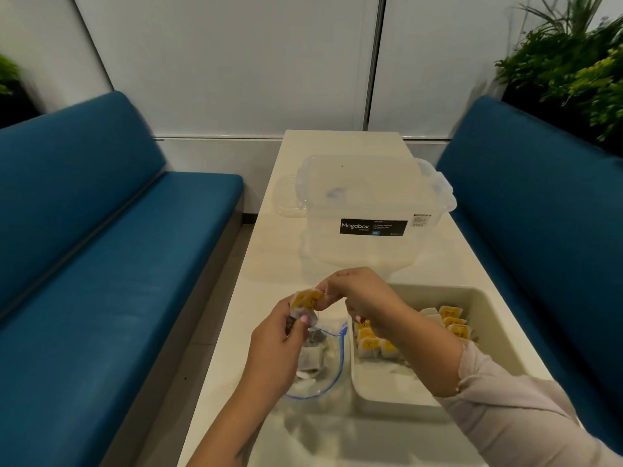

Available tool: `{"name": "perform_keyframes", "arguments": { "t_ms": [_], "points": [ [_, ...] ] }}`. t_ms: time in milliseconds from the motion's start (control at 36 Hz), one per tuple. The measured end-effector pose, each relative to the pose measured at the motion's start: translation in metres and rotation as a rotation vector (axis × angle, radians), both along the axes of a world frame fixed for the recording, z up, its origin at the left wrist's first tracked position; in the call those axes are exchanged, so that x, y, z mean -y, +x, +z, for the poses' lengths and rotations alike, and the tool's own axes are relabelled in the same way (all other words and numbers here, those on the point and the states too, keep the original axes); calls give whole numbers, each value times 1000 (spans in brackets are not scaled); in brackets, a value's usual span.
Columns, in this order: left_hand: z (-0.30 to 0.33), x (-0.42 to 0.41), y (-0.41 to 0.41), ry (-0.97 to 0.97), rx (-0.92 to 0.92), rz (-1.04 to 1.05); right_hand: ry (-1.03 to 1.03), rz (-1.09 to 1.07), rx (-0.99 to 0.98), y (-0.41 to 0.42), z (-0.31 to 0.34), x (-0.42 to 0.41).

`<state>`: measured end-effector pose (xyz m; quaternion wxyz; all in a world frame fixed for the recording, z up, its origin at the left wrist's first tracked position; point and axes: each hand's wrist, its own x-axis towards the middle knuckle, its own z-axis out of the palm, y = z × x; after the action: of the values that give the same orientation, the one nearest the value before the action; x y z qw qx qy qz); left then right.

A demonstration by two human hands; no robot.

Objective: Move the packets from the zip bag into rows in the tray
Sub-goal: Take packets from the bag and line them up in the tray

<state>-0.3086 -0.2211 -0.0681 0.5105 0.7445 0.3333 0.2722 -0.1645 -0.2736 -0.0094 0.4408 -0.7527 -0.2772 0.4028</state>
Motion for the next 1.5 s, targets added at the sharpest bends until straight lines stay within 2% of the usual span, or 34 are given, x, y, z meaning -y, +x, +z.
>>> {"name": "perform_keyframes", "arguments": {
  "t_ms": [139,278,611,778,1111,1500],
  "points": [
    [4,2,4,-462,145,-108,46,90,154,7,0,7],
    [8,7,10,-648,222,-194,23,135,302,18,1,13],
    [-1,18,39,-562,197,-128,-65,228,443,46,18,41],
    [-6,18,45,-631,187,2,-156,219,542,64,18,64],
    [-6,26,47,-601,151,11,-471,327,809,72,-36,83],
    [-3,36,46,-579,144,14,-512,319,976,67,-77,83]
  ]
}}
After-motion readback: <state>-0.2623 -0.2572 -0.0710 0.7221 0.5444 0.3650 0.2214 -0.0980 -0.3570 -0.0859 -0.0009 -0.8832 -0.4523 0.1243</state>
